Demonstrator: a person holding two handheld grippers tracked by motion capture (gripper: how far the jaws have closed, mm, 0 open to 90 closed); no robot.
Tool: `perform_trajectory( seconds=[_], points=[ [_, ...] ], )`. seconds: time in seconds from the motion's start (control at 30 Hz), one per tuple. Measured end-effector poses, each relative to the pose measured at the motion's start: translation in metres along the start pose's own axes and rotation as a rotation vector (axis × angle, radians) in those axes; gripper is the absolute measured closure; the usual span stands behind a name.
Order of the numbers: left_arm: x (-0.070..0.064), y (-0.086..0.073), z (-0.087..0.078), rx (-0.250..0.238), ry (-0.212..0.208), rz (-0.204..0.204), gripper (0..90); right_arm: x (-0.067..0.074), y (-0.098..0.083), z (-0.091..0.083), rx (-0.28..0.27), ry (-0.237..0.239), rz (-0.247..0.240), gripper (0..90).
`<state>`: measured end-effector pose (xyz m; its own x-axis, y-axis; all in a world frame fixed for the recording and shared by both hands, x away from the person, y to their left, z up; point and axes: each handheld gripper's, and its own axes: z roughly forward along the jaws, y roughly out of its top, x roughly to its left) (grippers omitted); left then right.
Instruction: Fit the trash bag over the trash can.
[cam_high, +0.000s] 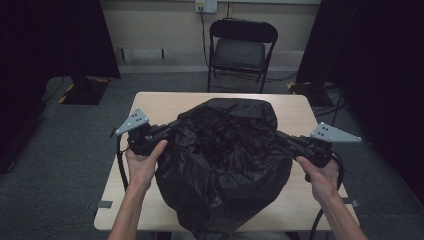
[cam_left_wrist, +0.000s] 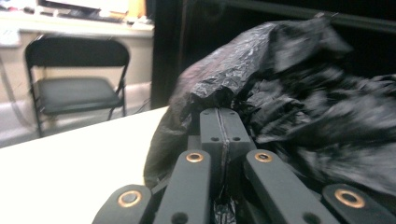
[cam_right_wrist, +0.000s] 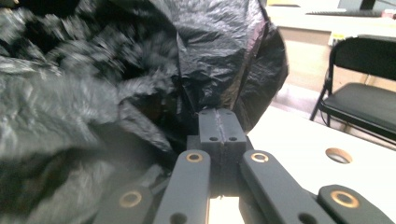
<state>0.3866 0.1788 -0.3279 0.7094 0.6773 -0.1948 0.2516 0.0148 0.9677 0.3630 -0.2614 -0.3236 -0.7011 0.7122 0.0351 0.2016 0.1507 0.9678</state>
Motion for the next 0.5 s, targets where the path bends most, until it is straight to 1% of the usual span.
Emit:
perform_trajectory(
  seconds=[0.03, 0.07, 0.1, 0.17, 0.23, 0.27, 0.33, 0.4, 0.5],
  points=[
    [0.003, -0.003, 0.003, 0.004, -0.002, -0.007, 90.0, -0.001, -0.003, 0.004, 0.008, -0.001, -0.001, 90.0],
    [0.005, -0.005, 0.005, 0.016, 0.007, -0.005, 90.0, -0.002, -0.006, 0.007, 0.010, 0.001, 0.006, 90.0],
    [0.008, -0.009, 0.007, 0.026, 0.014, -0.010, 90.0, -0.003, -0.008, 0.010, 0.016, -0.002, 0.009, 90.0],
    [0.013, -0.017, 0.009, 0.025, -0.012, -0.041, 90.0, -0.005, -0.014, 0.014, 0.025, -0.008, 0.011, 90.0],
    [0.016, -0.024, 0.010, 0.019, -0.023, -0.060, 90.0, -0.008, -0.021, 0.018, 0.052, -0.025, 0.013, 90.0],
    [0.018, -0.027, 0.011, 0.015, -0.025, -0.065, 90.0, -0.010, -0.024, 0.020, 0.063, -0.028, 0.016, 90.0],
    [0.021, -0.030, 0.013, 0.025, -0.011, -0.069, 90.0, -0.014, -0.031, 0.024, 0.077, -0.040, 0.028, 90.0],
    [0.024, -0.033, 0.016, 0.031, -0.005, -0.075, 90.0, -0.020, -0.035, 0.027, 0.080, -0.047, 0.048, 90.0],
    [0.028, -0.039, 0.022, 0.048, -0.002, -0.077, 90.0, -0.024, -0.043, 0.031, 0.093, -0.057, 0.056, 90.0]
  ],
)
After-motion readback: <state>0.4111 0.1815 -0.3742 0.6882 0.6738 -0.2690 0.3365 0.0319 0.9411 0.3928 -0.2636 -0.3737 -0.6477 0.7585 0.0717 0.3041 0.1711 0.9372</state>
